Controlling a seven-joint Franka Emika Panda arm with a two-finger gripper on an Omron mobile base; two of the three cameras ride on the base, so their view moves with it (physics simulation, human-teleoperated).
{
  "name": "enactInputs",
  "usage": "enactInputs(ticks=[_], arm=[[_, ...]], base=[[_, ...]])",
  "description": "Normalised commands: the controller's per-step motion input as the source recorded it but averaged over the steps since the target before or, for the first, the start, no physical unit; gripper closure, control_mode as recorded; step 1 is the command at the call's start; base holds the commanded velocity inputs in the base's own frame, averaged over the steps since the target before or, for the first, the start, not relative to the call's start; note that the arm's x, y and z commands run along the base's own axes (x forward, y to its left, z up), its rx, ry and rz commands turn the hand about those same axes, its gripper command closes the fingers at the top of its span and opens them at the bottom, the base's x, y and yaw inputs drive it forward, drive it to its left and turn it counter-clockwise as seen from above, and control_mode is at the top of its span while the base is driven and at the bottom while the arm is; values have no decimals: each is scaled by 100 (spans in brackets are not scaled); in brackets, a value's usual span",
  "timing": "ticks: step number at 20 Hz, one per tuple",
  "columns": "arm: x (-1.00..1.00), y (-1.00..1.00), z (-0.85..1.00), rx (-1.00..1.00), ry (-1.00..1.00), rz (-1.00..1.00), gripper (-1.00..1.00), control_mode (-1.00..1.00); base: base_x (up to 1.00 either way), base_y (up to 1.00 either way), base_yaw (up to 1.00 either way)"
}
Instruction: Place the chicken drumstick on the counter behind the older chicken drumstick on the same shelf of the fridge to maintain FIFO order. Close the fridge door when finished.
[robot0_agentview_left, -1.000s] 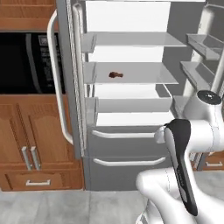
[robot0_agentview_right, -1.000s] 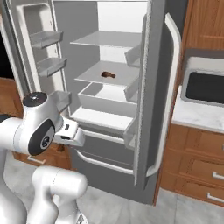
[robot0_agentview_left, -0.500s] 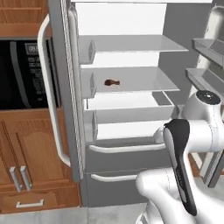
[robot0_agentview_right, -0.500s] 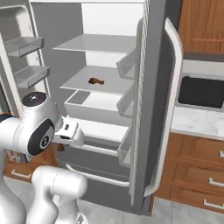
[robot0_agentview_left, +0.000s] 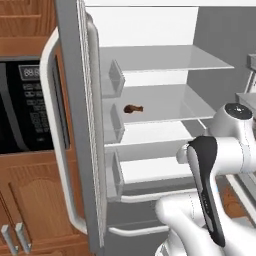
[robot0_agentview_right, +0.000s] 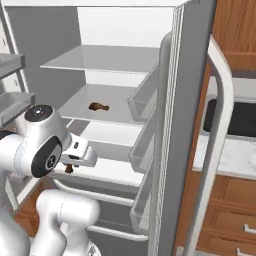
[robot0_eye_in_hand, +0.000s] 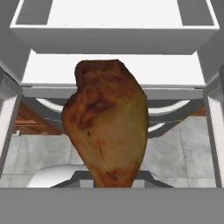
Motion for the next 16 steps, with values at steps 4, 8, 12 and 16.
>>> enactInputs(ticks=[4,8,12,16], arm=[[0,0,0,0,0,0,100,100],[0,0,0,0,0,0,100,100],[0,0,0,0,0,0,100,100],[0,0,0,0,0,0,100,100]], base=[[70,9,-5],[71,12,-1],[73,11,0],[74,9,0]])
